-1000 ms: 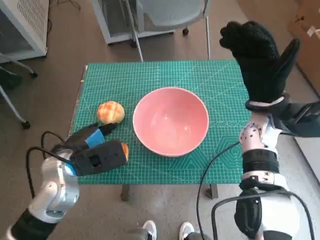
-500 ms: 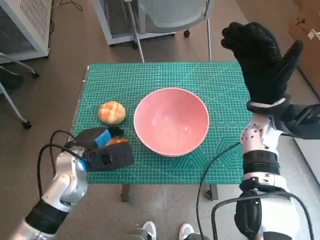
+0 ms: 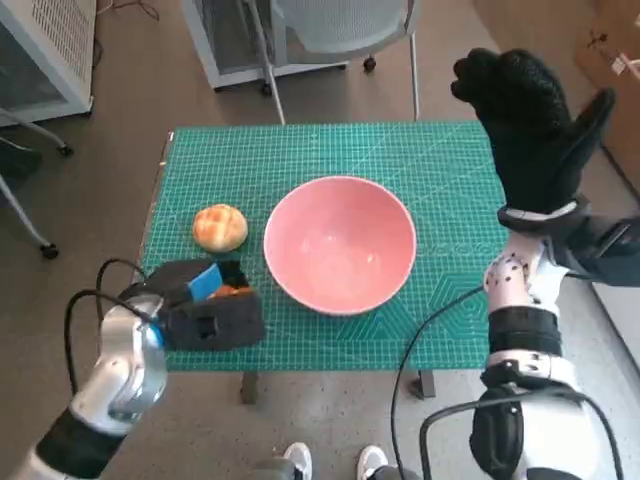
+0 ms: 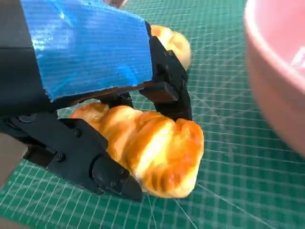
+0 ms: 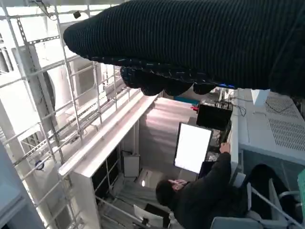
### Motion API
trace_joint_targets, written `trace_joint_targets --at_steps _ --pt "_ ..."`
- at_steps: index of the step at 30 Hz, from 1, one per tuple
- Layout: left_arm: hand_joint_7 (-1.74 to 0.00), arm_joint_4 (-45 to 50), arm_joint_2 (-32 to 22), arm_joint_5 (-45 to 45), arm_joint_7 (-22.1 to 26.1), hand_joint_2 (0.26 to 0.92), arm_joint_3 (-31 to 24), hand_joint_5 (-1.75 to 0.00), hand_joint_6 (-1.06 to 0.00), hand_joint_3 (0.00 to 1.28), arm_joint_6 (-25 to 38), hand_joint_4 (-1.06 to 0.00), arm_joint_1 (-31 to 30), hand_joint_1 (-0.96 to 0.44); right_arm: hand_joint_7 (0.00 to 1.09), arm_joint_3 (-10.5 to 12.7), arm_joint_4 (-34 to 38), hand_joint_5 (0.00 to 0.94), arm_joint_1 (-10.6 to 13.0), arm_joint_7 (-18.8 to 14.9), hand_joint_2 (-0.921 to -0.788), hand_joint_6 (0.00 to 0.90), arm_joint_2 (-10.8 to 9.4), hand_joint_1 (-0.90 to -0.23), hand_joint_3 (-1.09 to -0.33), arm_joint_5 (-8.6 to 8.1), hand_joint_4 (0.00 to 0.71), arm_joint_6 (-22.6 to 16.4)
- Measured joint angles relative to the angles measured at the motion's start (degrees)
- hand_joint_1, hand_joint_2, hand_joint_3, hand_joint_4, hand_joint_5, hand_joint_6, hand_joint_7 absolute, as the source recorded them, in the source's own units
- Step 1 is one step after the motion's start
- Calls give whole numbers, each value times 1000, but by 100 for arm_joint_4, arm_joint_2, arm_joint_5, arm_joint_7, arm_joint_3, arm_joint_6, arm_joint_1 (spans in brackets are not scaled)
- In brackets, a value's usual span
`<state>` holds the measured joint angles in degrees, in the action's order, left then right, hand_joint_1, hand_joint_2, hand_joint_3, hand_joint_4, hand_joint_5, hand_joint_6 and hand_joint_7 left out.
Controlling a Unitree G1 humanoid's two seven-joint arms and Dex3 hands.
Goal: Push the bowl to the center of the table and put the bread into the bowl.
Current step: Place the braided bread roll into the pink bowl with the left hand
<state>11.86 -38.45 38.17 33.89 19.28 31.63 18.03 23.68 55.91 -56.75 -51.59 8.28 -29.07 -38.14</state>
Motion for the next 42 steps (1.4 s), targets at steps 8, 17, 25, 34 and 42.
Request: trace_joint_targets --at_steps 8,17,25,34,42 --pt "-1026 873 -51 -98 140 914 -637 -1190 -713 32 15 -716 -112 2 4 -13 -48 3 45 57 -921 394 -27 -670 -629 1 293 52" --pt "-1127 1499 -71 -95 242 906 -1041 -1017 -706 16 110 -789 124 3 8 -14 -72 3 116 101 -921 409 -36 -664 -617 1 299 85" --pt "-1153 1580 2 -45 222 901 -1064 -955 -715 11 11 -812 977 3 5 -34 -111 3 151 117 -921 406 -67 -655 -622 5 301 77" --pt "-1064 926 434 211 109 899 -499 -1033 -735 11 -329 -802 2222 3 1 -47 -217 3 220 128 -921 400 -76 -645 -646 2 305 61" --pt "-1031 -83 1094 250 8 917 98 -1158 -705 15 -699 -747 3001 2 0 -71 -414 1 361 199 -921 395 -77 -648 -664 3 302 57"
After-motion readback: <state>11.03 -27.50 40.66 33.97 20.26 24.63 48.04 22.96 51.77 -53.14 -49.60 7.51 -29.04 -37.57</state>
